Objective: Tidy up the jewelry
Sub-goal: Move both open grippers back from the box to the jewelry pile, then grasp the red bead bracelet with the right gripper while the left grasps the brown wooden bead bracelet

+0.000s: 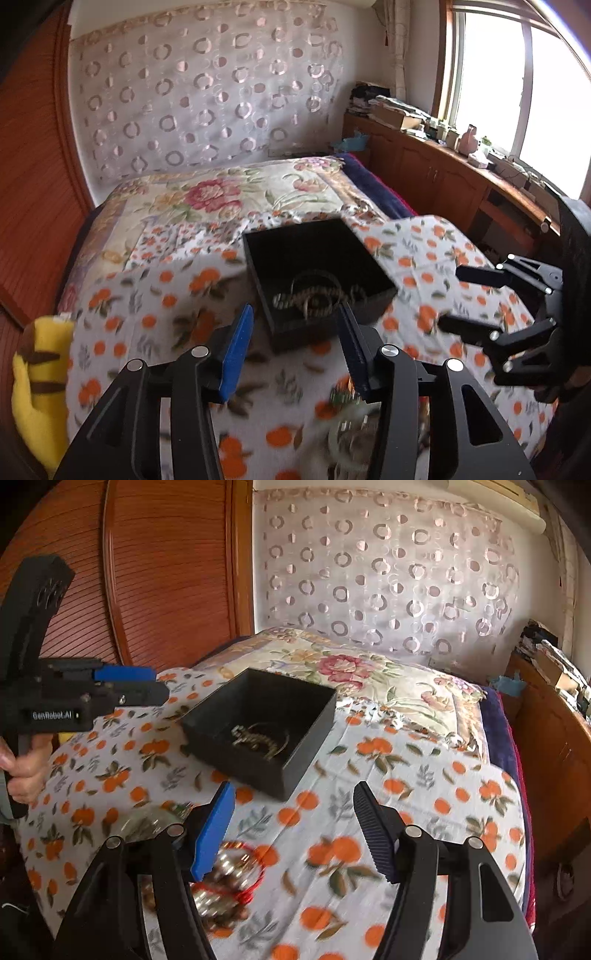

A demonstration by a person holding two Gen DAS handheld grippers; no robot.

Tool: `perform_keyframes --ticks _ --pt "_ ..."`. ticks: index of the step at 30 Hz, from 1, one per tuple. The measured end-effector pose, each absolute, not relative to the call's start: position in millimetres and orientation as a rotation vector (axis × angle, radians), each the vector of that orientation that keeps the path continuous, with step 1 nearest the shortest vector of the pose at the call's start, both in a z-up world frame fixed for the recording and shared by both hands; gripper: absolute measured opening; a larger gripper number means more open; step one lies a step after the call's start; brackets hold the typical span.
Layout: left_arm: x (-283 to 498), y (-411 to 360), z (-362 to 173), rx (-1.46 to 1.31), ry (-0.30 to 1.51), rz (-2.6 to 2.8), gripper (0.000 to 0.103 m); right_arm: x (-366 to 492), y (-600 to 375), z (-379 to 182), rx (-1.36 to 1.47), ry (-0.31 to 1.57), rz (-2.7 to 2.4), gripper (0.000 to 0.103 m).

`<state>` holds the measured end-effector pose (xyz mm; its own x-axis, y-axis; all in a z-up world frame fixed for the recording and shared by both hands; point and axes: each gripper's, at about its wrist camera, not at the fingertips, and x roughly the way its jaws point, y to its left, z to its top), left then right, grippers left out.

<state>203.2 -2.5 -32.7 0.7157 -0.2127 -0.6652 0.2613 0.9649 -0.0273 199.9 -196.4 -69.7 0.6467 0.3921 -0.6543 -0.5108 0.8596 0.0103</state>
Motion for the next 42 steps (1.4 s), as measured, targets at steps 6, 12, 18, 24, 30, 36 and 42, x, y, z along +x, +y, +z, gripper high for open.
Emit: perform_keyframes --ticks 6,12,18,24,30,36,42 --pt "164 6 -53 0.072 0.737 -0.239 0.054 168 -198 -83 -0.168 0.729 0.526 0.059" --pt "132 6 -67 0.072 0.731 -0.222 0.067 151 -205 -97 -0.166 0.761 0.511 0.051" --pt "115 1 -80 0.067 0.737 -0.218 0.081 147 -212 -105 -0.136 0.789 0.507 0.040" --pt "106 0 -89 0.056 0.743 -0.220 0.084 156 -212 -110 -0.065 0.807 0.532 0.038" --pt "107 -3 -98 0.026 0.773 -0.237 0.084 174 -215 -121 0.058 0.872 0.550 0.026" --pt "106 -12 -101 0.035 0.778 -0.248 0.084 176 -216 -125 0.110 0.883 0.583 0.010" --pt "108 -28 -95 0.059 0.767 -0.278 0.084 162 -228 -103 0.092 0.783 0.533 0.009"
